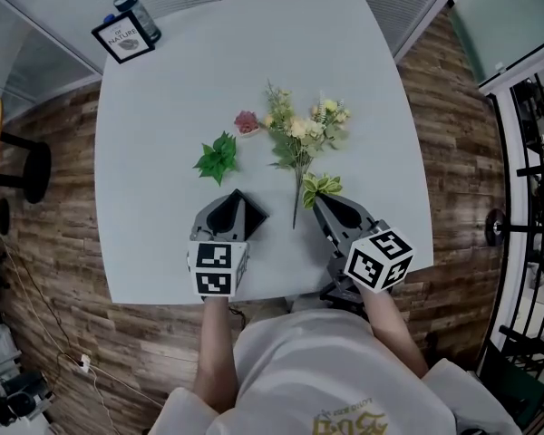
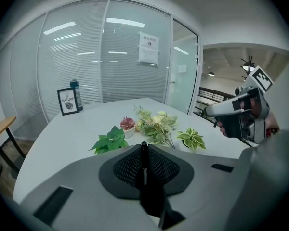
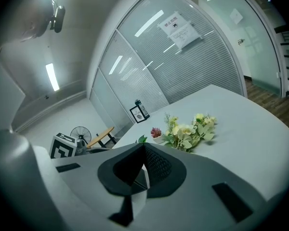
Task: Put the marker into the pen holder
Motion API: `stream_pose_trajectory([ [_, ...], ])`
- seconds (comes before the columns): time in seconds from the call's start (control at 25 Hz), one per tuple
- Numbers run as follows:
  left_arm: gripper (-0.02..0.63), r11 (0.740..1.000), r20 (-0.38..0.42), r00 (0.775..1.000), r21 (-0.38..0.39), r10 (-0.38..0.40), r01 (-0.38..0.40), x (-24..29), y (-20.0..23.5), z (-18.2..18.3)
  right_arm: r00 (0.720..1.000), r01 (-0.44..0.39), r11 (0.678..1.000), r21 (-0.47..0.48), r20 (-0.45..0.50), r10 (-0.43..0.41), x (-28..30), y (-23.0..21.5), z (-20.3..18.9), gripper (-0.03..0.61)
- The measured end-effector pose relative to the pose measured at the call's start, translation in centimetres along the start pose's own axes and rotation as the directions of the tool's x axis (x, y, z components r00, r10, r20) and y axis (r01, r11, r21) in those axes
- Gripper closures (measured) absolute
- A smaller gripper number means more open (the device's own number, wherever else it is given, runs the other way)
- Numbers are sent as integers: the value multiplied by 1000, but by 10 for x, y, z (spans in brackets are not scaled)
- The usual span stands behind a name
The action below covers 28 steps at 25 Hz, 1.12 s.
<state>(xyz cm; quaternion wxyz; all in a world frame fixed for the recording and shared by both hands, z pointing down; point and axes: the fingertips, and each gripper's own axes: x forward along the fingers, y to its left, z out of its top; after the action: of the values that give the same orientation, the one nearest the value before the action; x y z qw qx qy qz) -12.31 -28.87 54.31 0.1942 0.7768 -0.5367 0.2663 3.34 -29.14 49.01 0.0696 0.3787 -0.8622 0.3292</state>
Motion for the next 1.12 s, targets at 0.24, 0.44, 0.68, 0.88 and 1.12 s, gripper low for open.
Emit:
stream_pose_trajectory([
  [0.24, 515, 1000, -3, 1000, 3, 0, 0, 1, -3, -1, 1000, -10, 1000, -10, -1, 10, 2, 4, 2, 561],
  [0.44, 483, 1000, 22, 1000, 3, -1, 1, -1, -6, 3, 1000, -13, 1000, -22, 8, 13, -5, 8, 5, 561],
  [0.68, 483, 1000, 98, 995, -10, -8, 9, -15, -16, 17, 999, -15, 999, -44, 43, 17, -24, 17, 12, 561],
  [0.88, 483, 1000, 157, 988, -28, 13, -8, -35, -21, 27, 996, -21, 997, -75, 81, 27, -41, 29, 21, 561],
  [1.12, 494, 997, 230, 973, -72, 25, -9, -64, -24, 38, 992, -20, 994, -111, 121, 33, -60, 41, 28, 561],
])
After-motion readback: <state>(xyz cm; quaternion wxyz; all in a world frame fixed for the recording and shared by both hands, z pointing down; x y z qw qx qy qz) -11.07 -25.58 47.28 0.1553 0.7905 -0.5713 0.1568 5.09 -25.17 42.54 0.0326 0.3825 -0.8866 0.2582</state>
